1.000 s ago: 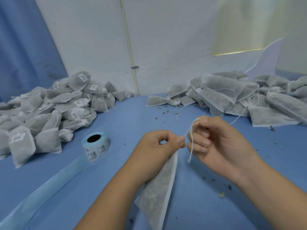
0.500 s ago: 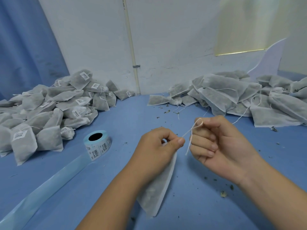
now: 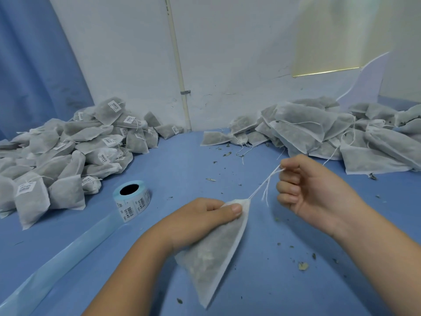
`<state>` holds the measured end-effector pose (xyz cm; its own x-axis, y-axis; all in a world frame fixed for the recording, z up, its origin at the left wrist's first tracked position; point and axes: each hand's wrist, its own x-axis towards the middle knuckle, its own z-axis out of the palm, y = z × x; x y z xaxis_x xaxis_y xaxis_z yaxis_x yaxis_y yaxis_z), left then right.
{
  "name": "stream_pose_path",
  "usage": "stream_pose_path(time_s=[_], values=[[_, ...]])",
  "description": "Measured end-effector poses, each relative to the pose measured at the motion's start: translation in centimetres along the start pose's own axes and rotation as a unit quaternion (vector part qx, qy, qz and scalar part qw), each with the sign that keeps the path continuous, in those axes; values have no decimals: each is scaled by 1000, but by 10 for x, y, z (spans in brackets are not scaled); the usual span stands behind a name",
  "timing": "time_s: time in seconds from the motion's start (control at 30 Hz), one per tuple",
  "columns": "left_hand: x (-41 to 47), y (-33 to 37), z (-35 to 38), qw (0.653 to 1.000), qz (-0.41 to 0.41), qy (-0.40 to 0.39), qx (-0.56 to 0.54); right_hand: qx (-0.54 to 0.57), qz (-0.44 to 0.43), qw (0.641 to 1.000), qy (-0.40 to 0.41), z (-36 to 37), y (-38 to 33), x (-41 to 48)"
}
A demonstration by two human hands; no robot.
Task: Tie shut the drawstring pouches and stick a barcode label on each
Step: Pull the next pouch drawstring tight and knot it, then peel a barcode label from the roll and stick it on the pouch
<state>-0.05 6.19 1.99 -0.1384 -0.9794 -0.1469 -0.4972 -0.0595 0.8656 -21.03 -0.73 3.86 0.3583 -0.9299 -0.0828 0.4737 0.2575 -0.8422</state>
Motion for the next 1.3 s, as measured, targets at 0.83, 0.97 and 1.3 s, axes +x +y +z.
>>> stream_pose_path(time_s=[0.83, 0.97, 1.3], values=[[19, 0, 17, 952, 34, 170, -253, -612, -398, 675, -105, 17, 46, -14], [10, -5, 9, 938, 28, 145, -313, -583, -378, 705, -137, 23, 52, -15], [-57, -44, -85, 861, -56, 338, -374, -504, -308, 785, -186, 76, 85, -7]])
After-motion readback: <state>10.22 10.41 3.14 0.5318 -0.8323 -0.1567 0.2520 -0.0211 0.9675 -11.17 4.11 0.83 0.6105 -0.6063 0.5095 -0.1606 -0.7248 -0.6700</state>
